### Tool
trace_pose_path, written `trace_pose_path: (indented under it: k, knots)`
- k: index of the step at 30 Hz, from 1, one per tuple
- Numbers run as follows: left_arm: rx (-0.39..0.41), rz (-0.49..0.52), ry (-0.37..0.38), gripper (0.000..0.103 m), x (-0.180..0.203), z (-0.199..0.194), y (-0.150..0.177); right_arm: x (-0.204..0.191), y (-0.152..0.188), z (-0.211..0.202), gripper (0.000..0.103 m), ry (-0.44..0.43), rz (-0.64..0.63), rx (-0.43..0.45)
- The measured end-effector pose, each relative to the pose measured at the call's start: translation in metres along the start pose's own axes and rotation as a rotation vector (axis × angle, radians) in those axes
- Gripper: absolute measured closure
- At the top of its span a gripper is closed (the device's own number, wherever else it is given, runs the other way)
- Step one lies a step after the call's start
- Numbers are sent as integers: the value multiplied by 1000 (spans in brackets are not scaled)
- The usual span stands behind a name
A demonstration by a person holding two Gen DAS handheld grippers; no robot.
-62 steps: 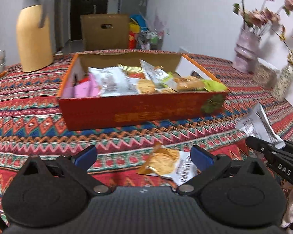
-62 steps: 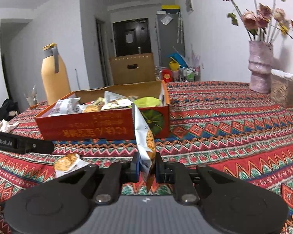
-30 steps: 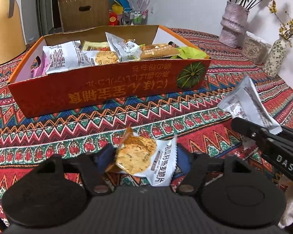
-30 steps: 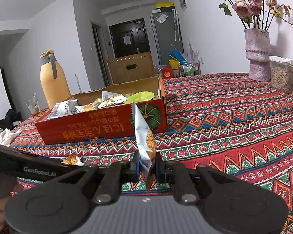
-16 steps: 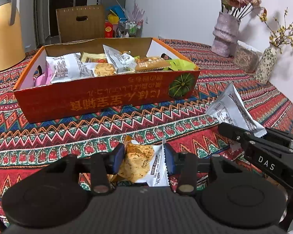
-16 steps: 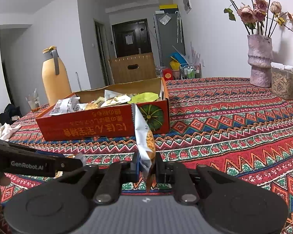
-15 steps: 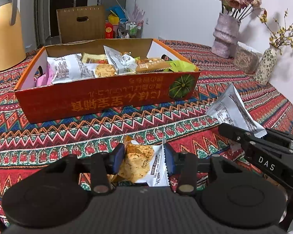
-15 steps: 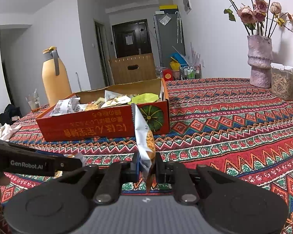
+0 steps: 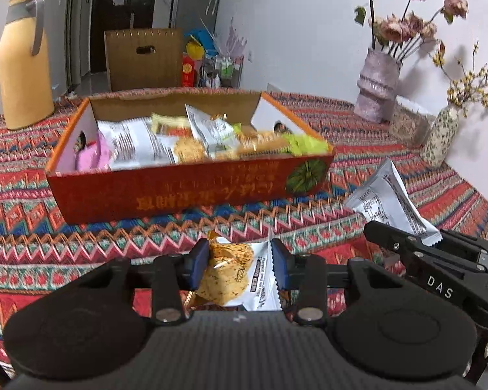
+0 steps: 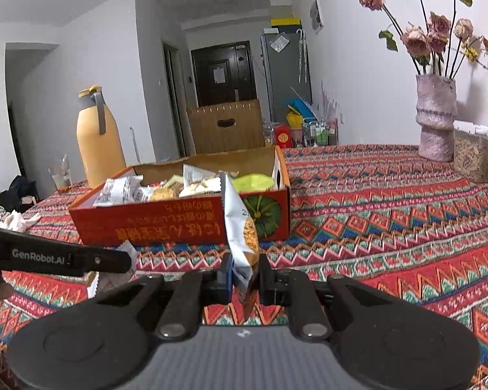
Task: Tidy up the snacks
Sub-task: 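Carry both cookie packets over the box and release them inside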
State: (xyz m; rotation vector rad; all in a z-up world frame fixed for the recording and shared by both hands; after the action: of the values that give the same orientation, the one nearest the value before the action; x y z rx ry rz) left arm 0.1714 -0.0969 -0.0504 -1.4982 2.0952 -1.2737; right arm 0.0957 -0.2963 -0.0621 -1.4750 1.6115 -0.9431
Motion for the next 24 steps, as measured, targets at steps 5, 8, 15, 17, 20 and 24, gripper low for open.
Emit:
trace_pose_path:
  k: [5, 8, 15, 17, 20, 24]
  knots:
    - [77, 0, -13, 62, -3, -15, -29, -5, -23, -1, 89, 1, -2, 46]
    - [120, -6, -25, 62, -7, -21, -48, -9, -41, 4, 89, 0, -5, 71]
    - [206, -33, -56, 62, -20, -23, -88, -24, -77, 29, 89, 0, -26, 95]
    - [222, -59, -62, 62, -27, -19, -97, -30, -87, 39, 89, -1, -34, 98]
    - [234, -101, -68, 62, -39, -9, -108, -37, -99, 57, 89, 1, -37, 95]
    - [248, -133, -91, 62, -55, 3, -119, -46, -110, 83, 89, 6, -41, 84]
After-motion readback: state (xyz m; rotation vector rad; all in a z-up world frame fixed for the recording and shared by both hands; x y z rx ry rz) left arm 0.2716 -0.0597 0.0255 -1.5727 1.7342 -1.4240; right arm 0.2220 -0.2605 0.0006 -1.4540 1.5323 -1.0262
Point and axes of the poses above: each gripper's, at about its wrist camera, not at the fingertips, and z roughly the way its jaws point, x to its right, y to its underside, the point moved 9 cm from there along z, roughly the way its jaws point, and after that the axes turned 12 degrees about y, right-handed, at the moved point
